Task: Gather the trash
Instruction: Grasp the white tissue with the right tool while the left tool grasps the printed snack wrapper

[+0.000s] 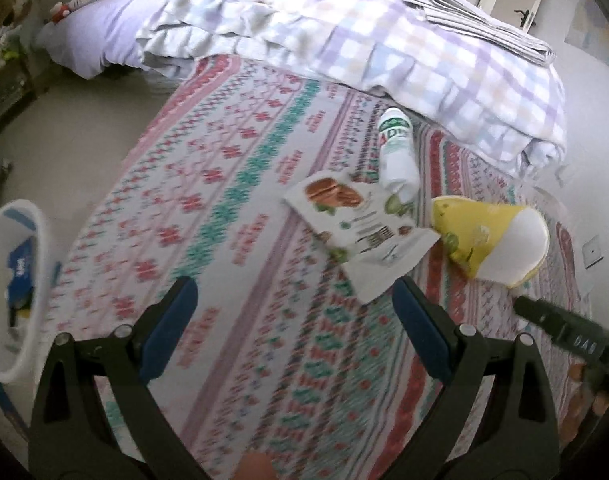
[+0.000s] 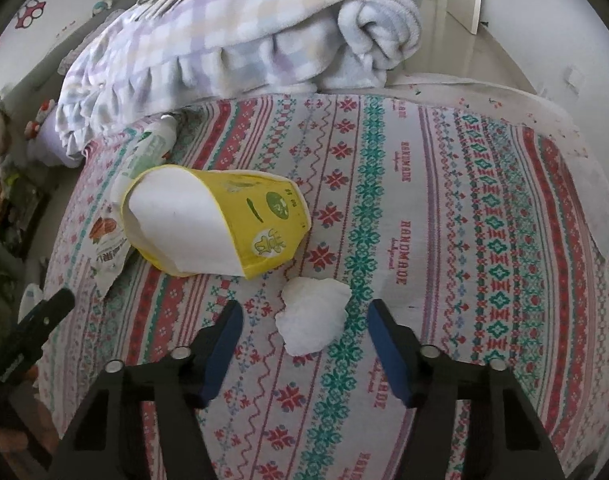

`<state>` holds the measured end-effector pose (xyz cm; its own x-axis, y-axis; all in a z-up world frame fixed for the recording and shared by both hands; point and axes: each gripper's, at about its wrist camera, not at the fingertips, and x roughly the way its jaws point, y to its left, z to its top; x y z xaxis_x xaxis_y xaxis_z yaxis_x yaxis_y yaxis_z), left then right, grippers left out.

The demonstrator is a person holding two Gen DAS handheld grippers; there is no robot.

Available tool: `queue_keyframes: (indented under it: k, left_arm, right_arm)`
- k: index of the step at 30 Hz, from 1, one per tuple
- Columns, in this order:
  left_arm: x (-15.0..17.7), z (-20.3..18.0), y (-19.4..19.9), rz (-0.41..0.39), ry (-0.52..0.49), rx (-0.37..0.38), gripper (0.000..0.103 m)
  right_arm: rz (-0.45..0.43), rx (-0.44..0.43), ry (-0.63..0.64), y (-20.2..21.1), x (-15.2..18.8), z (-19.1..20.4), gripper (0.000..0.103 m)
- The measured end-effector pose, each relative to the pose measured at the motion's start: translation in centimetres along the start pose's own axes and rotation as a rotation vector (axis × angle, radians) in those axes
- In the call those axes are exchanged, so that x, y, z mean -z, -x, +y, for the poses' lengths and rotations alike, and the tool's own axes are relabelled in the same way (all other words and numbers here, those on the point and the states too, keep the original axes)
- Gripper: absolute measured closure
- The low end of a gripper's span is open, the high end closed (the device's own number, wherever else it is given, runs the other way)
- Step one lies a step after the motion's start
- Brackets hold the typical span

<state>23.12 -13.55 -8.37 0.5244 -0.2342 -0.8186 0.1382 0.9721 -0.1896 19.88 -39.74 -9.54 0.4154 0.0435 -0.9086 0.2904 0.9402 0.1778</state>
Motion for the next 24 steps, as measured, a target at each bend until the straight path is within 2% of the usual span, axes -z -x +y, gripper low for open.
queue_keyframes:
  k: [2,7,11,13,15,16,18,19,21,24]
  left_arm:
    - [-0.1,-0.5,-0.6,-0.004,0.002,0.019,0.006]
    - [-0.2,-1.4,-1.7,-0.011,-0.004,0.076,0.021]
    - [-0.1,-2.4,-2.2,-0.024,-0.041,0.046,0.03]
    - [0.0,-2.6,-2.2,-0.035,-0.058,0.025,0.04]
    - [0.0,-2.8,-2.3,-0.042,-0.08,-0.002,0.056]
    - [0.0,-2.9,-2.3,-0.046,-0.097,-0.019,0.061]
    - [0.1,-3.1,-2.4,-0.049,-0.135,-0.063,0.087]
    - [0.1,-3.1,-2.4,-0.046,-0.141,-0.059,0.088]
    - [0.0,-2.8,-2.3,-0.034,-0.132,-0.044,0.098]
    - [0.1,-2.3,-2.0,-0.016,-0.118,-0.008,0.1]
  right_arm:
    - [0.008,0.005,0.005,-0.5,-0.1,0.3,0.052]
    - [-0.002,0.042,0.042,-0.9,-0.1,0.7,0.065]
    - [0.001,0.053,0.073,-1.1,0.0,1.0,0.074]
    - [0.005,0.052,0.079,-1.3,0.1,1.4,0.076]
    - [0.008,0.047,0.081,-1.5,0.0,1.6,0.077]
    - [0.01,0.045,0.081,-1.6,0.0,1.8,0.077]
    - [0.011,0.042,0.077,-1.1,0.4,1.3,0.077]
    - [0.011,0.04,0.073,-0.9,0.6,1.1,0.077]
    - [0.01,0.035,0.068,-0.5,0.6,0.8,0.077]
    - [0.002,0.03,0.065,0.5,0.8,0.6,0.077]
